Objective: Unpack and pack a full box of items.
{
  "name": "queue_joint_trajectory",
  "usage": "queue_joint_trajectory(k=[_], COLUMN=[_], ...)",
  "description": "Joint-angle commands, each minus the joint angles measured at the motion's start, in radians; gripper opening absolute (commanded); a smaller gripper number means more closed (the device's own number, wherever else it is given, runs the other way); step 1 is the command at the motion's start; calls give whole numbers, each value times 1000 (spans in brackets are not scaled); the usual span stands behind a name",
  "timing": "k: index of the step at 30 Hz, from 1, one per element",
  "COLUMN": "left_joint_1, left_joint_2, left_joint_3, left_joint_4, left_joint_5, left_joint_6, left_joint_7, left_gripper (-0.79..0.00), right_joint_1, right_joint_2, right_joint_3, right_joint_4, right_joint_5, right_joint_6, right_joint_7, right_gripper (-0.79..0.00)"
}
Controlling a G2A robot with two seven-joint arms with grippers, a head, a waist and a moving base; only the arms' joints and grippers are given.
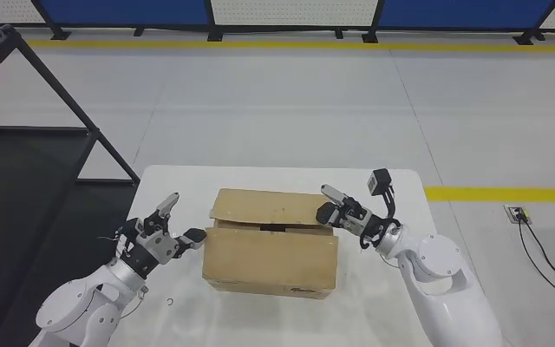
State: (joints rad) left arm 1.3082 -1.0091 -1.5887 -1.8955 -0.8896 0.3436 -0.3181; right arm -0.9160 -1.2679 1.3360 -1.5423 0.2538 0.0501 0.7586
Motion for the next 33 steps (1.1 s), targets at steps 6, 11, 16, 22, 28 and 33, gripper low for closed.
queue_joint_trajectory(k=[6, 11, 16, 22, 28, 33], left_joint_1=[-14, -20, -22, -13, -2, 4], left_joint_2=[-10, -15, -19, -22, -25, -28], left_joint_3=[31, 49, 53, 47, 39, 31], left_joint_4=[-1, 3, 3, -3, -13, -20], left_joint_5=[-1, 14, 11, 16, 16, 10], left_joint_6=[-8, -16, -15, -16, -18, -27], left_joint_7=[83, 106, 116, 113, 115, 124], left_gripper=[0, 0, 0, 0, 0, 0], right_joint_1=[-20, -36, -47, -49, -38, -28], right_joint_2=[7, 14, 18, 22, 25, 28], right_joint_3=[6, 13, 16, 4, -15, -27], right_joint_4=[-39, -63, -75, -77, -62, -55], right_joint_5=[-1, 10, 13, -1, -27, -52], right_joint_6=[17, 28, 33, 46, 81, 112], right_joint_7=[16, 45, 53, 44, 29, 25], right_gripper=[0, 0, 0, 0, 0, 0])
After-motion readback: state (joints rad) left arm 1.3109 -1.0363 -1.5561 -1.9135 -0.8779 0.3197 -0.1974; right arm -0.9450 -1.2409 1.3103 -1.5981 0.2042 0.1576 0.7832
